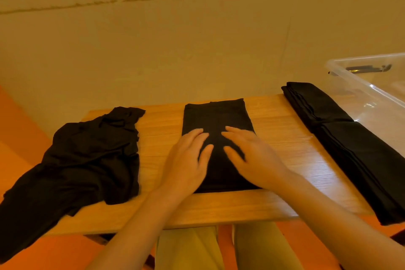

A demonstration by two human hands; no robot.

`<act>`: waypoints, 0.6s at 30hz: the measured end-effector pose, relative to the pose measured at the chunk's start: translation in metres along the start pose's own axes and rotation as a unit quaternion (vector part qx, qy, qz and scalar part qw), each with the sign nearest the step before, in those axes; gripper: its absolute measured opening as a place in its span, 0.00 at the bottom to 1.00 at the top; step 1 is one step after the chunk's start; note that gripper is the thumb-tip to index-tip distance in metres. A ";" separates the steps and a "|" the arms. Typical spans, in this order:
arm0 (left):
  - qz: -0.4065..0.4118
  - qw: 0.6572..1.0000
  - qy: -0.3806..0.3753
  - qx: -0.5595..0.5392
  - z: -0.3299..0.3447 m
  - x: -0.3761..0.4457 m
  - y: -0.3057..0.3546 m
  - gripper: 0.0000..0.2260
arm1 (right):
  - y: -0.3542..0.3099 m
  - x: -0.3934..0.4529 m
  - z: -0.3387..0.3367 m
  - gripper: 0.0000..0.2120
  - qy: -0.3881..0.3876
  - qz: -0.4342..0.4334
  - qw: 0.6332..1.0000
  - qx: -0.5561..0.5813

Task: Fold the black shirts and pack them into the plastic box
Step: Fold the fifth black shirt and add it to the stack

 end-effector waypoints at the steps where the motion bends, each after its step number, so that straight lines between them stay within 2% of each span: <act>1: -0.024 0.998 -0.053 0.018 0.020 0.002 -0.003 0.23 | 0.001 0.003 0.019 0.25 -0.034 0.010 0.999 -0.031; 3: -0.051 0.983 -0.158 0.080 0.053 -0.005 -0.013 0.26 | 0.013 0.000 0.050 0.32 -0.105 0.034 0.989 -0.098; 5: -0.064 0.968 -0.203 0.135 0.063 -0.015 -0.027 0.29 | 0.031 -0.007 0.057 0.40 -0.125 0.057 0.982 -0.131; 10: -0.087 0.958 -0.225 0.154 0.061 -0.038 -0.028 0.32 | 0.039 -0.031 0.046 0.40 -0.111 0.079 0.978 -0.158; 13: -0.092 0.953 -0.251 0.144 0.059 -0.051 -0.019 0.33 | 0.041 -0.043 0.041 0.44 -0.118 0.104 0.973 -0.166; 15: -0.092 0.949 -0.272 0.133 0.054 -0.054 -0.018 0.32 | 0.044 -0.045 0.033 0.42 -0.130 0.122 0.969 -0.171; 16: -0.096 0.950 -0.271 0.124 0.049 -0.051 -0.019 0.30 | 0.047 -0.044 0.028 0.41 -0.137 0.138 0.967 -0.164; 18: -0.106 0.962 -0.223 0.115 0.034 -0.031 -0.020 0.27 | 0.049 -0.030 0.014 0.37 -0.120 0.156 0.969 -0.149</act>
Point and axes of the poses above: each hand's wrist, its own x-axis towards the middle knuckle, its own z-axis out of the palm, y = z × x, the point moved 9 cm from there along x, towards the middle knuckle, and after that the axes turned 4 degrees about z, right-handed, at the moved point
